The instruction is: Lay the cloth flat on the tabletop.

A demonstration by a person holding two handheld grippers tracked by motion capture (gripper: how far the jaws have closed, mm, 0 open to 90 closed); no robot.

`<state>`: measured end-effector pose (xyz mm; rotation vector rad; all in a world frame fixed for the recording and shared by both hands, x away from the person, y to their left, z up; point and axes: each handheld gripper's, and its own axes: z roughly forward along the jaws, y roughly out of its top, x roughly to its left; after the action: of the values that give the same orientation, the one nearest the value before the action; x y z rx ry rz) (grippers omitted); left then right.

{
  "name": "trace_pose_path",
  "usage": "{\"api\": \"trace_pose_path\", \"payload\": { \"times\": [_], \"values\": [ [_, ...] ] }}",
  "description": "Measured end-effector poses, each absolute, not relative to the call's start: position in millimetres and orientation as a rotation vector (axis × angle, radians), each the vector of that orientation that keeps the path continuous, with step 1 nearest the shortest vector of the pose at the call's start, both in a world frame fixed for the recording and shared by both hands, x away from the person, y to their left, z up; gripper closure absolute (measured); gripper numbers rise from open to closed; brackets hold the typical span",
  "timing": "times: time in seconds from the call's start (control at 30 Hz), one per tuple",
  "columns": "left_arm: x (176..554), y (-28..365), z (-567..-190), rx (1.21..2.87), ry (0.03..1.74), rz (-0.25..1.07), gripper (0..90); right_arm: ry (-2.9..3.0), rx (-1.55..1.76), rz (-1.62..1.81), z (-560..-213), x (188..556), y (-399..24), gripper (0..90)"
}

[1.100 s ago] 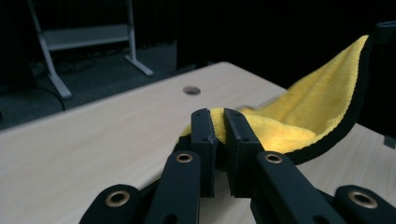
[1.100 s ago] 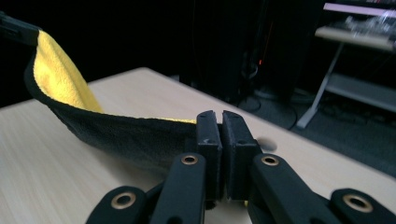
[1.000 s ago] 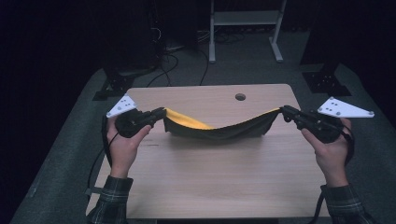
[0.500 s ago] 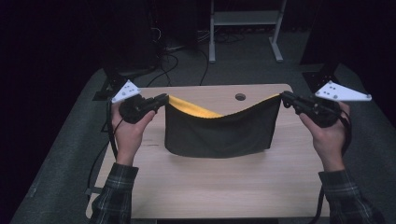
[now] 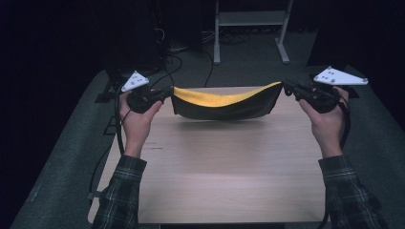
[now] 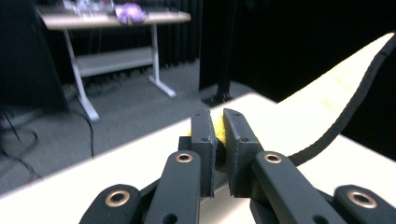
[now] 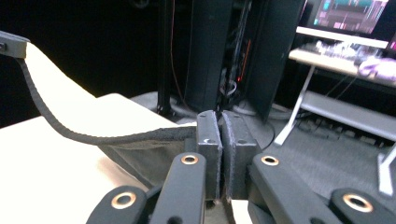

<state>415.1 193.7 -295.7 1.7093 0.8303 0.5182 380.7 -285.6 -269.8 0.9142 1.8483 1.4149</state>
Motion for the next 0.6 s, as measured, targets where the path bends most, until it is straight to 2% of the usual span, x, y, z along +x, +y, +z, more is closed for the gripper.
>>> {"api": "trace_pose_path", "payload": {
  "times": [0.1, 0.6],
  "values": [
    [417, 194, -314, 1.732, 0.863, 0.479, 83.4, 1.887, 0.952, 1.407, -292, 385, -285, 85.9],
    [391, 203, -355, 1.810, 0.896, 0.349, 83.1, 1.987, 0.968, 1.412, -335, 362, -294, 85.7]
  ]
}}
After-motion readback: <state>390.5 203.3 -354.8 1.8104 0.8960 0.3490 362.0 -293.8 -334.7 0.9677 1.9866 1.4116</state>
